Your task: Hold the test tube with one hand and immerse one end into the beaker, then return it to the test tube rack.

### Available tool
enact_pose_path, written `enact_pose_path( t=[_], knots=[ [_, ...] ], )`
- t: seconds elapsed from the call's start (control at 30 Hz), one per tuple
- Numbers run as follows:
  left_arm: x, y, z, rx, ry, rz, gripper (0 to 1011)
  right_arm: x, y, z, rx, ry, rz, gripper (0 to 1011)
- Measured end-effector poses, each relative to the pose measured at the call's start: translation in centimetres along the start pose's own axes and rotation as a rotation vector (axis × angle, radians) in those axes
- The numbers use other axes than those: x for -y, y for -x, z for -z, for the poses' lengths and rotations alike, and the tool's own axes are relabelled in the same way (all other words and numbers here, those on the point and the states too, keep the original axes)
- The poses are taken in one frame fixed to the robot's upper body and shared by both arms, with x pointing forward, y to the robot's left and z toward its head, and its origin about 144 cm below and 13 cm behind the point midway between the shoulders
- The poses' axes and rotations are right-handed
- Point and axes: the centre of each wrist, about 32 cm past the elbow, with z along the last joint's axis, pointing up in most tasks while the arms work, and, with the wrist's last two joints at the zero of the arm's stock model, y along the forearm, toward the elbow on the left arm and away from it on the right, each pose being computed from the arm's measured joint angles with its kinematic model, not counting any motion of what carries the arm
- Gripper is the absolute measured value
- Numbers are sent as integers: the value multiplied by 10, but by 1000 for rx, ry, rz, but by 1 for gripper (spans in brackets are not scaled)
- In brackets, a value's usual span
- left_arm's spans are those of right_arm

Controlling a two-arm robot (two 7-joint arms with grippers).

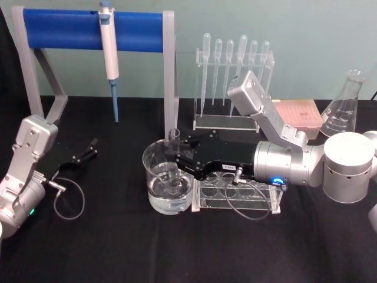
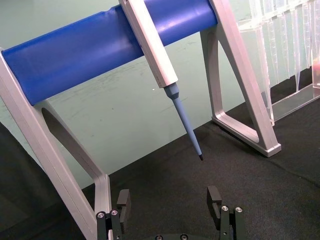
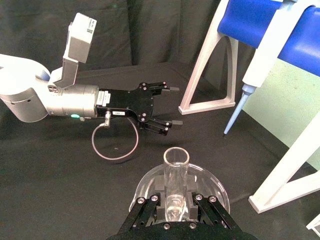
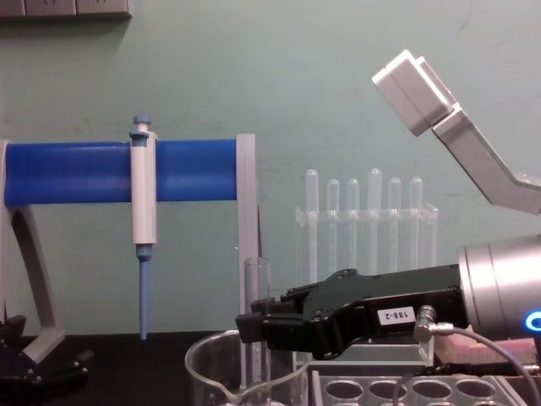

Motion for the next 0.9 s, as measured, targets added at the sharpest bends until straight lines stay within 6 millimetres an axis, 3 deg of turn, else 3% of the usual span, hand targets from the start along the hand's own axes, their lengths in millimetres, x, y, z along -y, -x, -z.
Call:
enact_pose_path(
  t=[0.9],
  knots=[
    [0, 0, 0, 0, 0, 0, 1000, 0, 0, 0, 0, 0, 0, 241]
  ],
)
